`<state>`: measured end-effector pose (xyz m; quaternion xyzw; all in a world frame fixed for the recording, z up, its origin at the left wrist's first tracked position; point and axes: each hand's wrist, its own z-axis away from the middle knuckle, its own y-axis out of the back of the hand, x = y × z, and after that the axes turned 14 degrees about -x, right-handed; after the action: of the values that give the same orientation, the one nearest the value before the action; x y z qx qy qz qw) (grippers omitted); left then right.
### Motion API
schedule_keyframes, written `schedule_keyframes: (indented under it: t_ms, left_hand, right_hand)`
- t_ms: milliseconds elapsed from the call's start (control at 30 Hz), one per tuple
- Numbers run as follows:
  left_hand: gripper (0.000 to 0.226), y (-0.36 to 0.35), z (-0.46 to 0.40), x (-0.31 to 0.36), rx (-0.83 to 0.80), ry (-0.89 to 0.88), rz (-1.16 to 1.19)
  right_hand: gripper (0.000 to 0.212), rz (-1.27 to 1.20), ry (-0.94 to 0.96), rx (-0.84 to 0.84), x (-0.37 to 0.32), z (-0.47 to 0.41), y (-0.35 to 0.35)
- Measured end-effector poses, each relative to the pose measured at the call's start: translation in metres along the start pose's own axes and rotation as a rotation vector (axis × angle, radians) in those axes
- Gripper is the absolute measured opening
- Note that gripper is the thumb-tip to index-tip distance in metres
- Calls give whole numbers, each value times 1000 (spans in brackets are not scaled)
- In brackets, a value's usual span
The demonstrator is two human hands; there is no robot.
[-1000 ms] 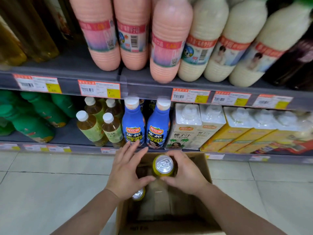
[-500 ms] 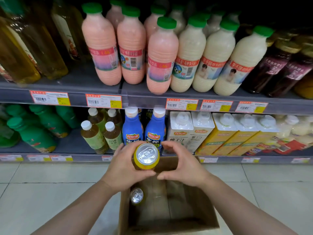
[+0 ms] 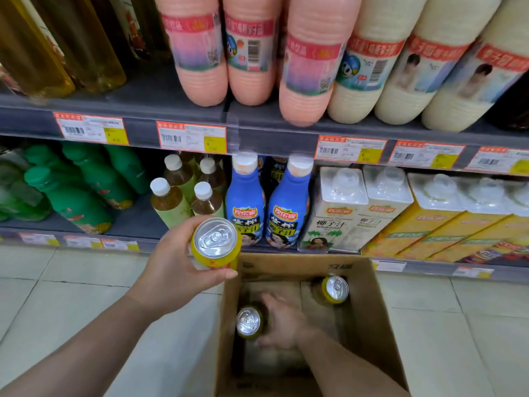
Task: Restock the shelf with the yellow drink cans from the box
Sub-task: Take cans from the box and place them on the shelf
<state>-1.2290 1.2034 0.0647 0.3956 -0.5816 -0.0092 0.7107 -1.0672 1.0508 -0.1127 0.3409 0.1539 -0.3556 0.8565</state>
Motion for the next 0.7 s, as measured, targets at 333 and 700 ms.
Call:
schedule_keyframes:
  t_ms: [333, 700]
  left_hand:
    - [77, -14, 6, -20, -25, 93, -15]
    - [75, -28, -4, 5, -19, 144, 113]
  right_hand:
    - [90, 50, 43, 11, 9, -28, -24]
    - [88, -130, 2, 90, 32, 40, 13]
